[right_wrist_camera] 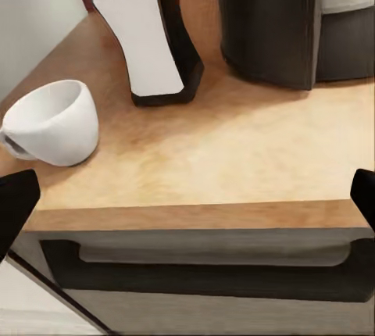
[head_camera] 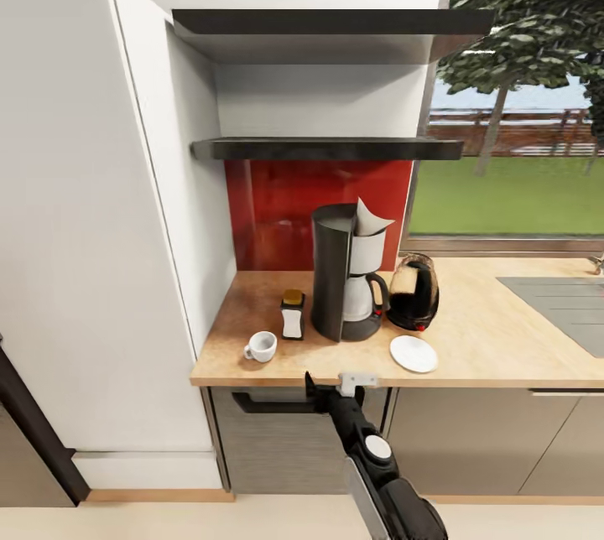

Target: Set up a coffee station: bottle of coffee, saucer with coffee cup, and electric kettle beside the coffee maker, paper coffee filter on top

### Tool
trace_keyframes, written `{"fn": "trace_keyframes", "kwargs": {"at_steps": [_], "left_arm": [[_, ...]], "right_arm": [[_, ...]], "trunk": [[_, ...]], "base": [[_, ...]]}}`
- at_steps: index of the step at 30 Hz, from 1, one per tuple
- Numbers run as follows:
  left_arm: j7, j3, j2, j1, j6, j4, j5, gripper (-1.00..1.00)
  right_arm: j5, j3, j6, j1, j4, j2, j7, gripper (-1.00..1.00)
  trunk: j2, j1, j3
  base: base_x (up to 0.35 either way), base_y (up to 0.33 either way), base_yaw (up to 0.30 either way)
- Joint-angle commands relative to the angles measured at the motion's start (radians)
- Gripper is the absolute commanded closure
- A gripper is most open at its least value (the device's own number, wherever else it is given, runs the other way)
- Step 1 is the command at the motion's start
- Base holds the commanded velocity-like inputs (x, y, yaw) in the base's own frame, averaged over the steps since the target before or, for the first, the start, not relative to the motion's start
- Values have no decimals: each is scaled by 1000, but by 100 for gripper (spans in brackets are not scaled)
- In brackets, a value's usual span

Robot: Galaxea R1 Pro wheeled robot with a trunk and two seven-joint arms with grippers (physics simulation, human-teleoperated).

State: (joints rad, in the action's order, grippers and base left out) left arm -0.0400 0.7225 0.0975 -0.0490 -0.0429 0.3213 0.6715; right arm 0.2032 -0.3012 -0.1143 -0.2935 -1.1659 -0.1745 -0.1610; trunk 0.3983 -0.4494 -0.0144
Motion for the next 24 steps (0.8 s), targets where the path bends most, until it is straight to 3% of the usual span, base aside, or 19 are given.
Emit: {"fn": "trace_keyframes", "kwargs": {"at_steps": [1, 5, 11, 15, 18, 24], "left_arm": [[-4, 6, -1, 0, -3, 2, 7, -100], [-4, 6, -1, 0, -3, 2, 7, -100], [-4, 5, -1, 0, -3, 2, 7, -100], [-4, 3, -1, 0, -3, 2, 7, -100], [-4, 2, -1, 0, -3, 2, 7, -100], [-4, 0, -3, 0, -7, 2, 10, -100]], "right_arm": [[8, -1, -51, -2, -25, 0, -18, -100], [10, -1, -179, -12, -105, 0, -90, -100], [11, -1, -230, -25, -159, 0, -185, -100], [12, -1, -322, -48, -166, 0, -213, -100], [11, 0, -433, -82, -168, 0, -219, -100], [11, 2, -629, -231, -154, 0, -225, -100]], "trunk": [[2, -1, -2], [2, -1, -2], [2, -1, -2], [2, -1, -2], [2, -1, -2], [2, -1, -2]], "base": [[0, 302, 0], [0, 308, 0], [0, 312, 0], [0, 310, 0], [0, 160, 0], [0, 33, 0]]}}
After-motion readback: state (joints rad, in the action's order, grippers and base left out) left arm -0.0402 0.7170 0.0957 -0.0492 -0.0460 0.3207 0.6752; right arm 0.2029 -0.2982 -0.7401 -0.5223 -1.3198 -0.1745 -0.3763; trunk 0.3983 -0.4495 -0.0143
